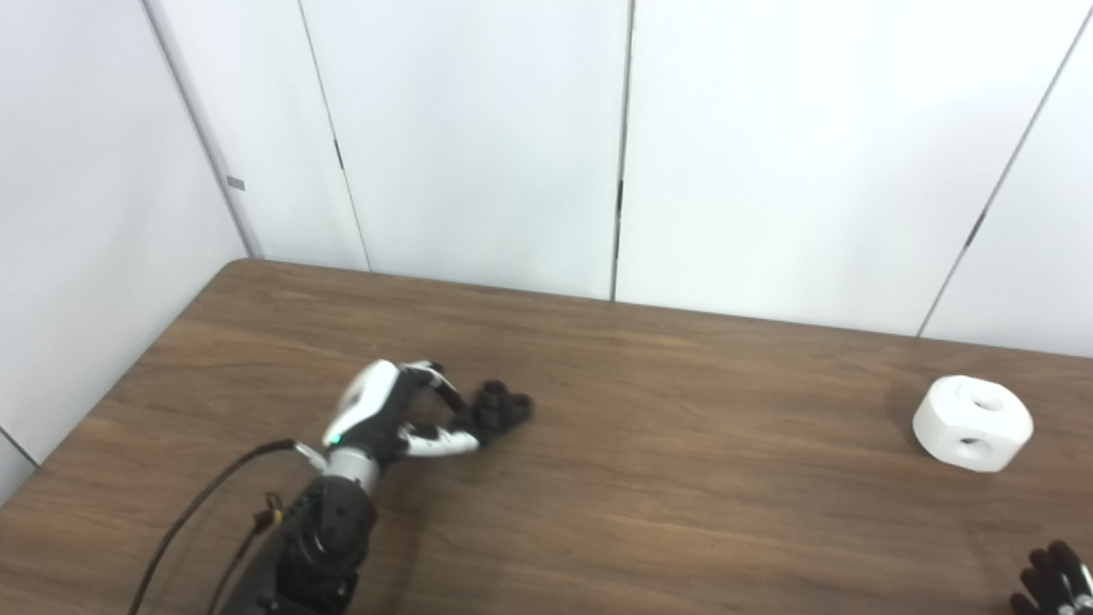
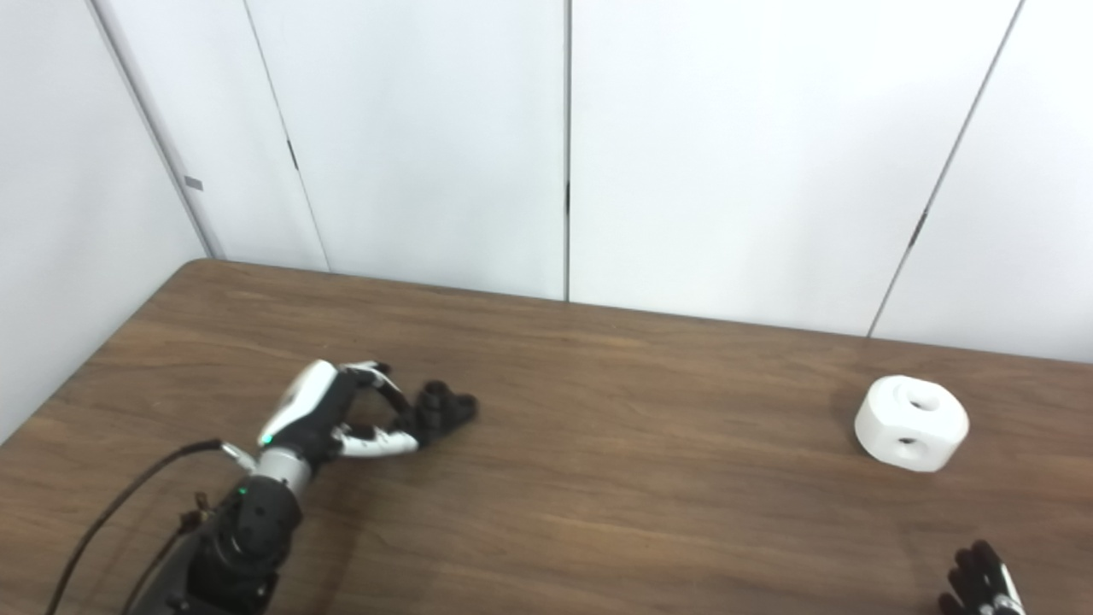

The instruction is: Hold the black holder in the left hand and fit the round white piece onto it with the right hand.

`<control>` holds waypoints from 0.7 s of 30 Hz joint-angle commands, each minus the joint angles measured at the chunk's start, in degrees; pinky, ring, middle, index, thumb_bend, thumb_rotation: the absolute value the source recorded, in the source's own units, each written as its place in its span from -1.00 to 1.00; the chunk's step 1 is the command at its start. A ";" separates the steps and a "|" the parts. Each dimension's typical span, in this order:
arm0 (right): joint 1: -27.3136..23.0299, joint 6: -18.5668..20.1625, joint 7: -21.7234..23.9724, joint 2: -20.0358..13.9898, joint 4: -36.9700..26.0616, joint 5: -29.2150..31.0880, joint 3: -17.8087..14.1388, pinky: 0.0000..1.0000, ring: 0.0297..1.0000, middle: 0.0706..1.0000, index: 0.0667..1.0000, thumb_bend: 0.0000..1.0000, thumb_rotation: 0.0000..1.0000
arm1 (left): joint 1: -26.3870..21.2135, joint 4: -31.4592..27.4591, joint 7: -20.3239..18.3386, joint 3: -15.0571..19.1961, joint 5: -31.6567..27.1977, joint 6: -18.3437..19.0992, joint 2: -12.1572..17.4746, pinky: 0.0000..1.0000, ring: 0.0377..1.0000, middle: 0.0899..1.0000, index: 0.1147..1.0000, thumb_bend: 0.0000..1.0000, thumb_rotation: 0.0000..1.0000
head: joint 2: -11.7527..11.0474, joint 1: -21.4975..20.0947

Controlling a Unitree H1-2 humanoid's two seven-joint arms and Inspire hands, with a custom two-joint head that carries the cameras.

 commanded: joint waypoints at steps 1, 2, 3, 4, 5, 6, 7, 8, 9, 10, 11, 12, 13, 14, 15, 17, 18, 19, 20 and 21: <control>1.59 3.56 -0.60 -0.10 -1.87 0.42 0.00 1.00 1.00 0.98 1.00 0.36 0.99 | 1.04 -5.42 -1.34 -1.94 2.12 -0.40 -0.19 0.74 0.89 0.71 -0.15 0.02 -0.91 | 0.58 -0.23; 1.71 4.18 -0.80 0.01 -2.47 0.40 0.04 1.00 1.00 0.98 1.00 0.35 0.99 | 1.81 -6.37 -1.80 -2.80 2.59 -0.43 -0.49 0.72 0.88 0.71 -0.15 0.02 -0.91 | 0.83 -0.31; 1.79 4.52 -0.90 0.10 -2.99 0.23 0.11 1.00 1.00 0.98 1.00 0.33 1.00 | 2.44 -7.08 -2.33 -3.39 2.88 -0.44 -0.64 0.71 0.88 0.72 -0.15 0.02 -0.91 | 1.43 -0.45; 1.83 4.67 -0.96 0.17 -3.32 0.05 0.17 1.00 1.00 0.98 1.00 0.31 1.00 | 2.79 -7.49 -2.74 -3.70 3.13 -0.43 -0.69 0.73 0.89 0.73 -0.15 0.02 -0.91 | 1.50 -0.49; 1.85 5.03 -1.15 0.29 -3.76 -0.22 0.24 1.00 1.00 0.98 1.00 0.29 1.00 | 3.44 -8.22 -3.27 -4.31 3.16 -0.46 -0.89 0.74 0.89 0.73 -0.15 0.02 -0.91 | 1.91 -0.66; 1.85 5.52 -1.46 0.45 -4.24 -0.45 0.30 1.00 1.00 0.98 1.00 0.28 1.00 | 3.97 -8.95 -3.85 -4.77 3.04 -0.53 -1.06 0.75 0.90 0.74 -0.15 0.02 -0.91 | 2.38 -0.77; 1.84 5.96 -1.79 0.61 -4.57 -0.56 0.30 1.00 1.00 0.97 1.00 0.27 1.00 | 4.48 -9.69 -4.45 -5.21 2.95 -0.61 -1.34 0.76 0.91 0.75 -0.15 0.02 -0.91 | 2.38 -0.77; 1.82 6.34 -2.08 0.78 -5.03 -0.78 0.37 1.00 1.00 0.96 1.00 0.27 1.00 | 4.94 -10.55 -5.41 -5.42 3.16 -0.52 -1.78 0.76 0.91 0.75 -0.15 0.01 -0.91 | 2.92 -0.92; 1.80 6.81 -2.32 0.96 -5.73 -1.11 0.51 1.00 1.00 0.96 1.00 0.26 1.00 | 5.41 -11.56 -6.50 -5.77 3.38 -0.44 -2.12 0.75 0.91 0.75 -0.15 0.01 -0.92 | 3.60 -1.43; 1.79 7.18 -2.49 1.10 -6.28 -1.37 0.62 1.00 1.00 0.95 1.00 0.25 1.00 | 5.72 -12.26 -7.37 -5.90 3.61 -0.38 -2.38 0.74 0.92 0.76 -0.15 0.01 -0.92 | 3.70 -1.51; 1.77 7.51 -2.50 1.24 -6.80 -1.41 0.76 1.00 1.00 0.95 1.00 0.25 1.00 | 6.18 -13.12 -8.35 -6.39 4.08 -0.34 -2.74 0.74 0.92 0.76 -0.15 0.01 -0.92 | 4.12 -1.97; 1.77 7.76 -2.52 1.36 -7.25 -1.55 0.93 1.00 1.00 0.95 1.00 0.24 1.00 | 6.54 -13.81 -9.05 -6.89 4.37 -0.35 -2.88 0.73 0.91 0.76 -0.15 0.01 -0.92 | 4.52 -2.39; 1.77 7.91 -2.53 1.44 -7.50 -1.63 1.03 1.00 1.00 0.96 1.00 0.24 1.00 | 6.76 -14.23 -9.55 -7.14 4.64 -0.36 -3.02 0.71 0.91 0.75 -0.15 0.02 -0.92 | 4.52 -2.39; 1.81 8.39 -2.63 1.52 -7.93 -1.84 1.21 1.00 1.00 0.96 1.00 0.24 1.00 | 7.29 -14.83 -9.82 -8.00 4.84 -0.56 -3.17 0.71 0.90 0.75 -0.15 0.02 -0.92 | 4.91 -2.96; 1.83 8.80 -2.74 1.63 -8.29 -1.97 1.37 1.00 1.00 0.96 1.00 0.25 1.00 | 7.84 -15.21 -9.90 -8.74 4.72 -1.08 -3.24 0.70 0.90 0.75 -0.15 0.02 -0.92 | 5.12 -3.31; 1.86 9.44 -2.86 1.78 -8.94 -2.00 1.66 1.00 1.00 0.97 1.00 0.24 1.00 | 8.81 -15.61 -9.94 -9.96 4.47 -2.11 -3.31 0.70 0.90 0.75 -0.15 0.02 -0.92 | 5.62 -3.93; 1.87 9.69 -2.93 1.84 -9.28 -2.05 1.82 1.00 1.00 0.98 1.00 0.22 1.00 | 9.24 -15.66 -9.89 -10.60 4.61 -2.75 -3.26 0.71 0.90 0.75 -0.15 0.02 -0.92 | 5.87 -4.21; 1.89 9.89 -3.01 1.87 -9.55 -2.09 1.95 1.00 1.00 0.98 1.00 0.21 1.00 | 9.51 -15.71 -9.86 -11.01 4.73 -3.15 -3.19 0.72 0.90 0.74 -0.15 0.02 -0.92 | 5.95 -4.32; 1.91 10.09 -3.17 1.88 -9.89 -2.42 2.14 1.00 1.00 0.98 1.00 0.21 1.00 | 10.11 -15.74 -9.63 -11.85 5.30 -3.77 -3.28 0.72 0.90 0.74 -0.15 0.02 -0.92 | 6.28 -4.78; 1.92 10.37 -3.30 1.90 -10.25 -2.69 2.32 1.00 1.00 0.98 1.00 0.20 1.00 | 10.61 -15.76 -9.55 -12.60 5.94 -4.20 -3.31 0.72 0.89 0.73 -0.15 0.02 -0.92 | 6.55 -5.11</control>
